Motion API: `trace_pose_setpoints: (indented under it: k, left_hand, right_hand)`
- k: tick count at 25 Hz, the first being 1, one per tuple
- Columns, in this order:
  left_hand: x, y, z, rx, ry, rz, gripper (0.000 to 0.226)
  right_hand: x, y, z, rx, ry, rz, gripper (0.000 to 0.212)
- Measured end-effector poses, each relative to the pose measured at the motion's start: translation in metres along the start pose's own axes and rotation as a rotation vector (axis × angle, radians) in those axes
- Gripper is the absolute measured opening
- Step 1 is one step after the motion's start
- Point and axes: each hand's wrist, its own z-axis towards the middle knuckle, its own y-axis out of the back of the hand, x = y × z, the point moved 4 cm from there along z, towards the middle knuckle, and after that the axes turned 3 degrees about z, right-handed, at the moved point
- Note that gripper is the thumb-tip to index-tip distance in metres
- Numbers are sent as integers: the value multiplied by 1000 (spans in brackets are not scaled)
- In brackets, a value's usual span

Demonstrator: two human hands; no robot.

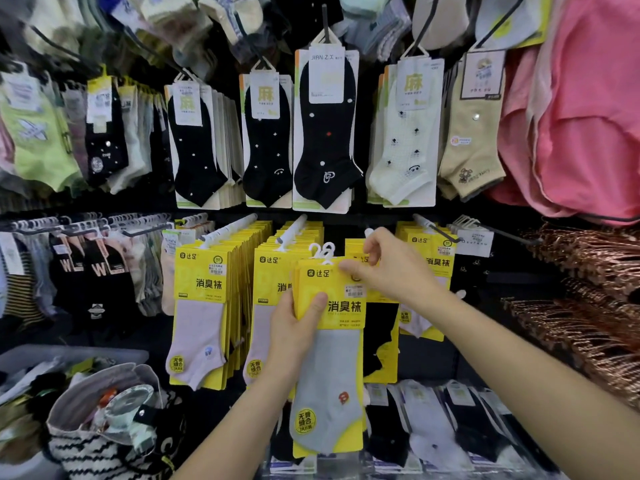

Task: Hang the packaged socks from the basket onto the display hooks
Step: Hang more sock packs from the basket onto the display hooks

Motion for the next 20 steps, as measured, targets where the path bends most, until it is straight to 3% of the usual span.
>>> trace_pose_setpoints:
  k: [2,8,13,20]
  left_hand:
    - [-1,-10,-3,-2,1,-19,14]
    - [2,-32,-7,55,54,-148,11]
    - [5,-38,-8,59,53,-160,22]
    - [11,-37,-8,78,22,-125,8]
  right_hand:
    - [-8,-1,-5,37,-85,65,45]
    - [-27,16,-13,22,-107,263,16]
    - [-30,16,-19,63,-69,243,17]
    - [-31,21,-1,67,-55,113,20]
